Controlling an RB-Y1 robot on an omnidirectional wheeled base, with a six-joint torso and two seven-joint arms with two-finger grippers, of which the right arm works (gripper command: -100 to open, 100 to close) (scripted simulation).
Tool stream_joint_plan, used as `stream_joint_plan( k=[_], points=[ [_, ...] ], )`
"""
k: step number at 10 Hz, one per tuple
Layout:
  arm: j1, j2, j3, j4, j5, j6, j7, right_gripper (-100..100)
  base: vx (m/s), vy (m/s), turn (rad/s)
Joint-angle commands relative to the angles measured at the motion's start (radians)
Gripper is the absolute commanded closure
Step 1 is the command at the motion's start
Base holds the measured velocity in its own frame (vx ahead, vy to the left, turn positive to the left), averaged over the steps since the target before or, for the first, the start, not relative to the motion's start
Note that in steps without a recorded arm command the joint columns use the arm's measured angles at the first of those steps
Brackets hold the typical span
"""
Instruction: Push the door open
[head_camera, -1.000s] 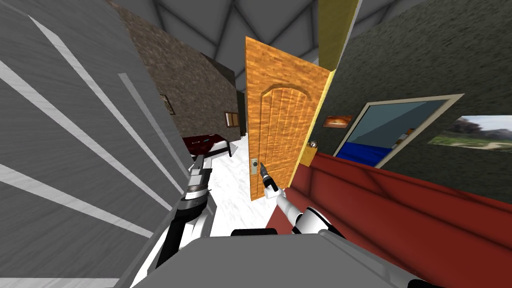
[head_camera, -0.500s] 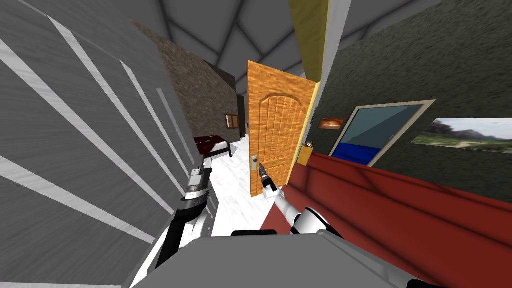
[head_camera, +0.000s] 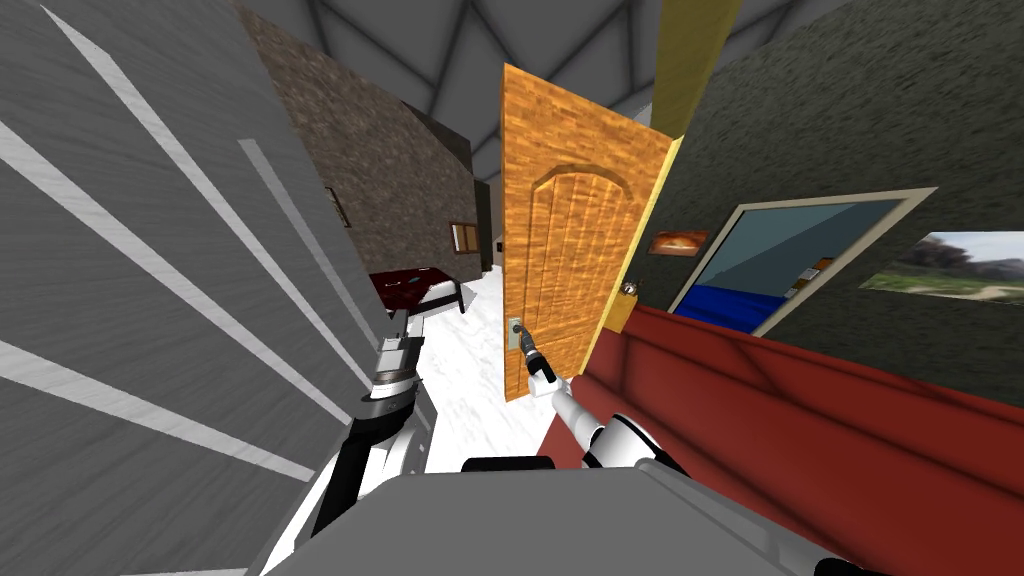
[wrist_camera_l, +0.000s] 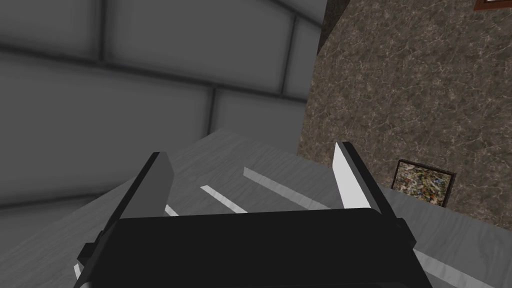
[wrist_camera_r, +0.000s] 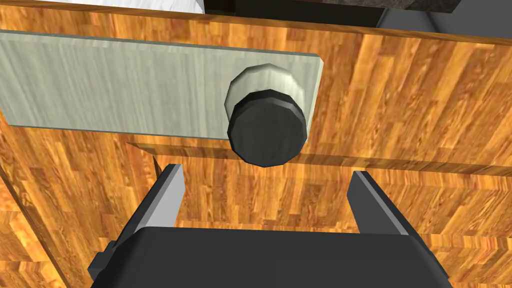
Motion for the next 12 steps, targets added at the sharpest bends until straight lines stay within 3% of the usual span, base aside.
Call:
stream_joint_plan(
  k=[1, 2, 3, 4, 9, 10, 12],
  points=[
    [0.001, 0.005, -0.002, 0.001, 0.000, -0.005, 0.002, -100, 0.208, 0.071, 0.021],
    [0.002, 0.013, -0.004, 0.002, 0.000, -0.008, 0.002, -100, 0.220, 0.065, 0.031],
    [0.002, 0.008, -0.003, 0.000, 0.000, -0.005, 0.002, -100, 0.096, 0.030, 0.005],
    [0.002, 0.008, -0.003, 0.000, 0.000, -0.005, 0.002, 100, -0.013, -0.003, -0.007],
    [0.002, 0.008, -0.003, 0.000, 0.000, -0.005, 0.002, 100, -0.019, -0.006, 0.000],
    [0.004, 0.002, -0.034, 0.003, 0.017, -0.003, 0.003, 100, 0.104, -0.007, -0.003],
    [0.003, -0.001, -0.056, 0.003, 0.029, -0.002, 0.003, 100, 0.125, 0.006, 0.007]
  ],
)
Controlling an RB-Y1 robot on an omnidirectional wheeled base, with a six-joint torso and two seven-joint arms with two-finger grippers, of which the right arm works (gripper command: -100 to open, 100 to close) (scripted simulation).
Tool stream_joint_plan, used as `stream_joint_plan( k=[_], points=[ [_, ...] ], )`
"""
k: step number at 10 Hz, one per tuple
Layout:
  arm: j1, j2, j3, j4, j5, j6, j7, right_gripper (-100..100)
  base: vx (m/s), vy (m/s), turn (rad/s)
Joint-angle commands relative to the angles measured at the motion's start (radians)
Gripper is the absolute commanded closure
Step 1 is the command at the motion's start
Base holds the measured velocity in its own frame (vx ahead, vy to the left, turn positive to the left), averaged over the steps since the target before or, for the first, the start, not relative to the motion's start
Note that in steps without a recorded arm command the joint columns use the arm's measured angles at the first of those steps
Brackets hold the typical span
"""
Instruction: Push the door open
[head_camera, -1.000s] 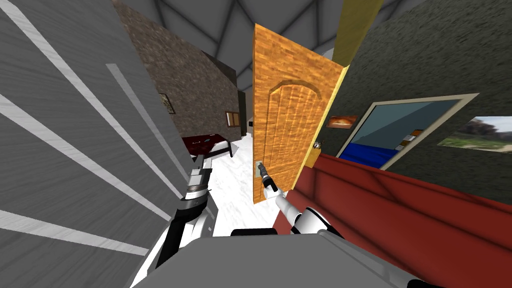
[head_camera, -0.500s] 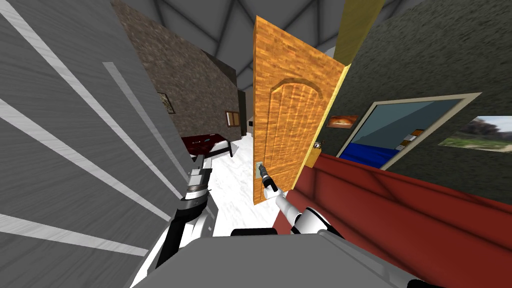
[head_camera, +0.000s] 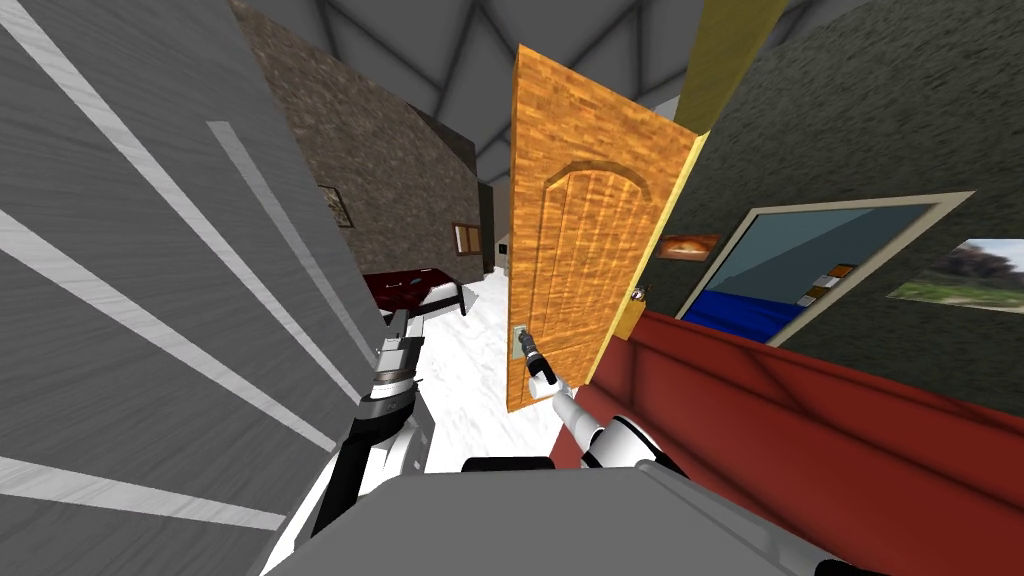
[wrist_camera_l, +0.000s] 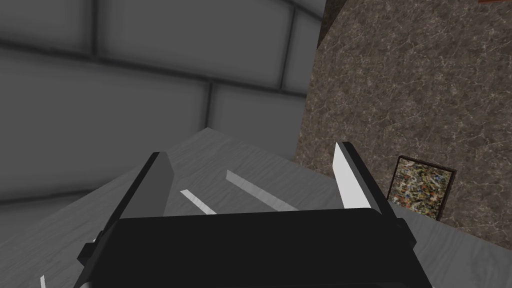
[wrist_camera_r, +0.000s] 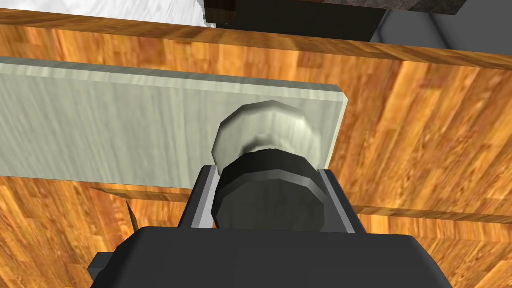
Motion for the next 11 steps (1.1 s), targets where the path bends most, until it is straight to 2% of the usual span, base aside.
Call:
stream_joint_plan(
  k=[1, 3, 4, 5, 8, 11],
  points=[
    [-0.003, -0.012, -0.030, -0.019, 0.005, 0.004, 0.010, 100, 0.118, -0.003, -0.014],
    [-0.004, -0.016, -0.057, -0.019, 0.020, 0.005, 0.011, 100, 0.142, -0.020, -0.051],
    [-0.004, -0.016, -0.057, -0.019, 0.020, 0.005, 0.011, 100, 0.086, -0.019, -0.032],
    [0.012, -0.025, -0.051, -0.049, 0.018, 0.024, 0.016, -100, -0.113, -0.012, -0.023],
    [0.014, -0.019, -0.045, -0.052, 0.018, 0.030, 0.014, -100, -0.231, 0.013, -0.017],
    [0.017, 0.013, -0.038, -0.056, 0.017, 0.037, 0.013, -100, -0.248, -0.010, -0.015]
  ],
)
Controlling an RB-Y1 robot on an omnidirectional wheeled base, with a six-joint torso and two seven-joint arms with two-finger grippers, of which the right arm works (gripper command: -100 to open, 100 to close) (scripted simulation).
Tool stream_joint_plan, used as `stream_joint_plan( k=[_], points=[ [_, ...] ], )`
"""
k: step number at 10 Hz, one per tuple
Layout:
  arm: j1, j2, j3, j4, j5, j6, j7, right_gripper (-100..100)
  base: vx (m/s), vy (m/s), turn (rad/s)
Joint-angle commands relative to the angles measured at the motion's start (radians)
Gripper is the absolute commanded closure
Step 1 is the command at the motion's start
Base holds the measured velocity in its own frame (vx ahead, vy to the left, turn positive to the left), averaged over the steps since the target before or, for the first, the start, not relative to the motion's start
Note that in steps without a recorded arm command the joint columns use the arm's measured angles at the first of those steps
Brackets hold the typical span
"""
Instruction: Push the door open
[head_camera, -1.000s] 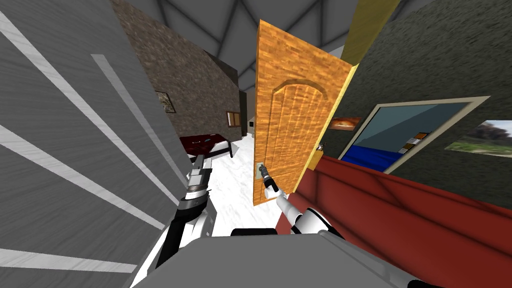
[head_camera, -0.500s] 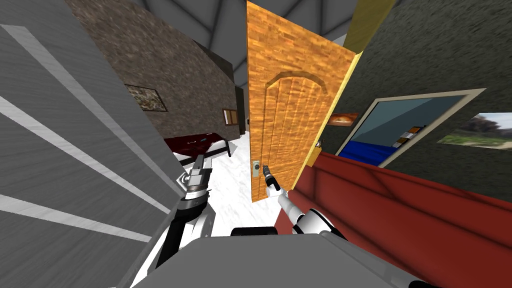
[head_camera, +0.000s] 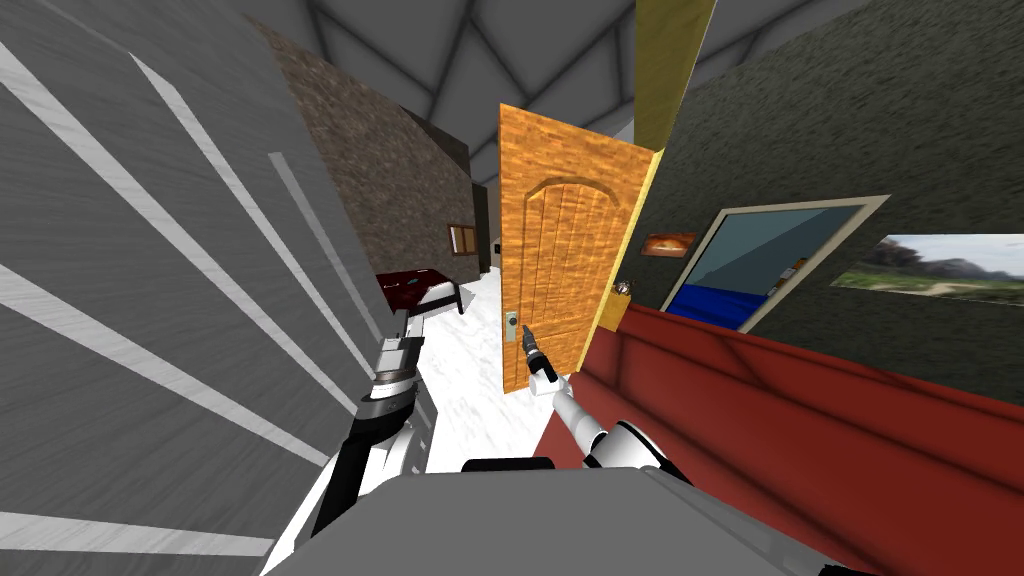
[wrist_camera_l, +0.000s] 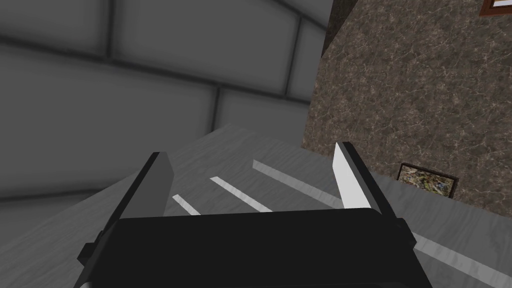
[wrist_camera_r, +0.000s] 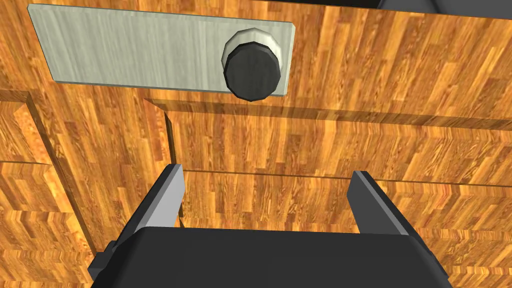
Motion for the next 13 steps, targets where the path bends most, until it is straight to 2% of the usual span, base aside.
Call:
stream_joint_plan(
  k=[1, 3, 4, 7, 8, 12, 13],
  points=[
    [-0.010, 0.028, 0.007, 0.025, 0.000, -0.011, -0.007, -100, -0.197, 0.038, -0.017],
    [-0.010, 0.024, 0.005, 0.021, 0.000, -0.006, -0.005, -100, -0.093, 0.019, -0.003],
    [-0.009, -0.002, -0.002, 0.029, 0.000, -0.018, 0.009, -100, 0.137, -0.027, 0.033],
    [-0.008, -0.002, -0.011, 0.034, 0.000, -0.026, 0.026, -100, 0.221, 0.007, 0.024],
    [-0.007, 0.005, -0.015, 0.036, 0.000, -0.030, 0.033, -100, 0.248, 0.020, 0.031],
    [-0.004, 0.079, -0.029, 0.043, 0.000, -0.044, 0.059, -100, 0.196, 0.039, 0.022],
    [0.003, 0.070, -0.029, 0.029, 0.000, -0.035, 0.063, -100, 0.056, 0.018, 0.004]
  ],
)
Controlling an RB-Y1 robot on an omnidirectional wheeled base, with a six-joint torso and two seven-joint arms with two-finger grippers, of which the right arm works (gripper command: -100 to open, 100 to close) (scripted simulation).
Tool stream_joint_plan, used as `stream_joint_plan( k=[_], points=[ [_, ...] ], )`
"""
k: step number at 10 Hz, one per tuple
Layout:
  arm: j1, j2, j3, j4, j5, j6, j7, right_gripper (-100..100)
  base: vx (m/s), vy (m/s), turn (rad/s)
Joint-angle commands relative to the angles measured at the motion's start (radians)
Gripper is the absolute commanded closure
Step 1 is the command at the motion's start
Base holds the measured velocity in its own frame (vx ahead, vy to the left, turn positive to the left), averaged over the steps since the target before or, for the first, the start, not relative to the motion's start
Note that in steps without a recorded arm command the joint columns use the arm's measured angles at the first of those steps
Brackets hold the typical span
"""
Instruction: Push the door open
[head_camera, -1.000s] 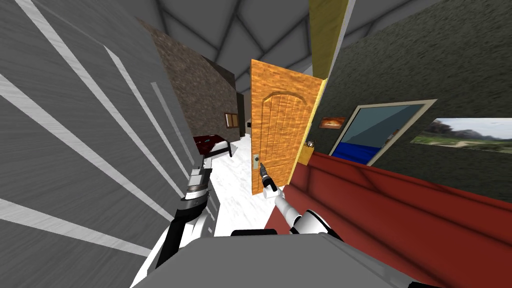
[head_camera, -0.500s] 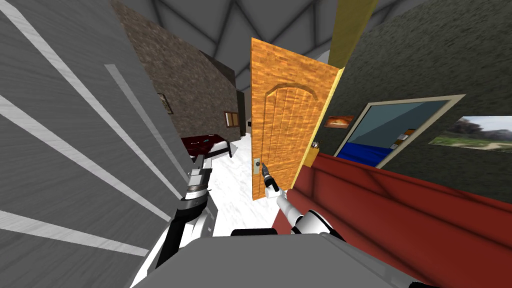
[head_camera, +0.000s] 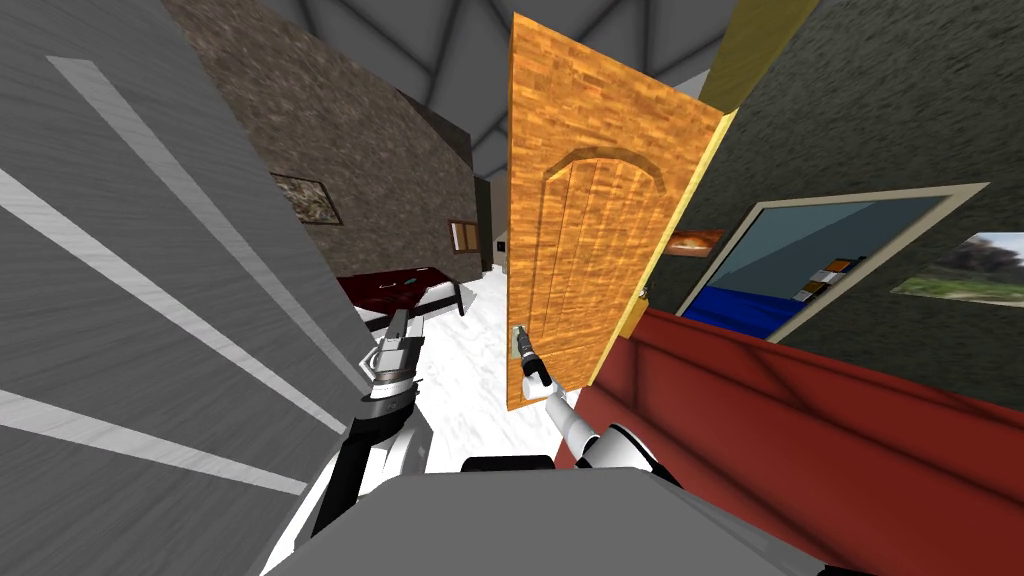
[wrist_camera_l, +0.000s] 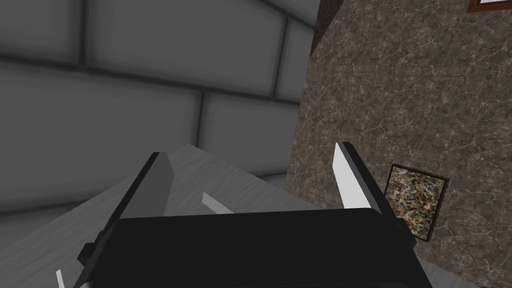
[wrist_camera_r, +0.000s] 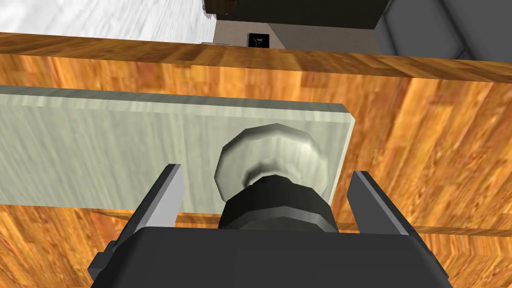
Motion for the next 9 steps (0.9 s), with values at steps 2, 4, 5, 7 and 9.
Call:
stream_joint_plan(
  k=[2, 4, 5, 7, 9],
  points=[
    [0.000, -0.002, 0.000, -0.001, 0.000, 0.002, -0.001, 100, -0.013, -0.003, 0.002],
    [0.000, -0.002, 0.000, -0.001, 0.000, 0.002, -0.001, 100, -0.017, -0.005, 0.003],
    [0.000, -0.002, 0.000, -0.001, 0.000, 0.002, -0.001, 100, 0.000, 0.000, 0.000],
    [0.012, -0.026, -0.001, -0.014, -0.033, 0.003, 0.034, 100, 0.035, 0.000, 0.004],
    [0.017, -0.036, -0.002, -0.023, -0.051, 0.003, 0.052, 100, 0.124, 0.004, 0.010]
  ],
)
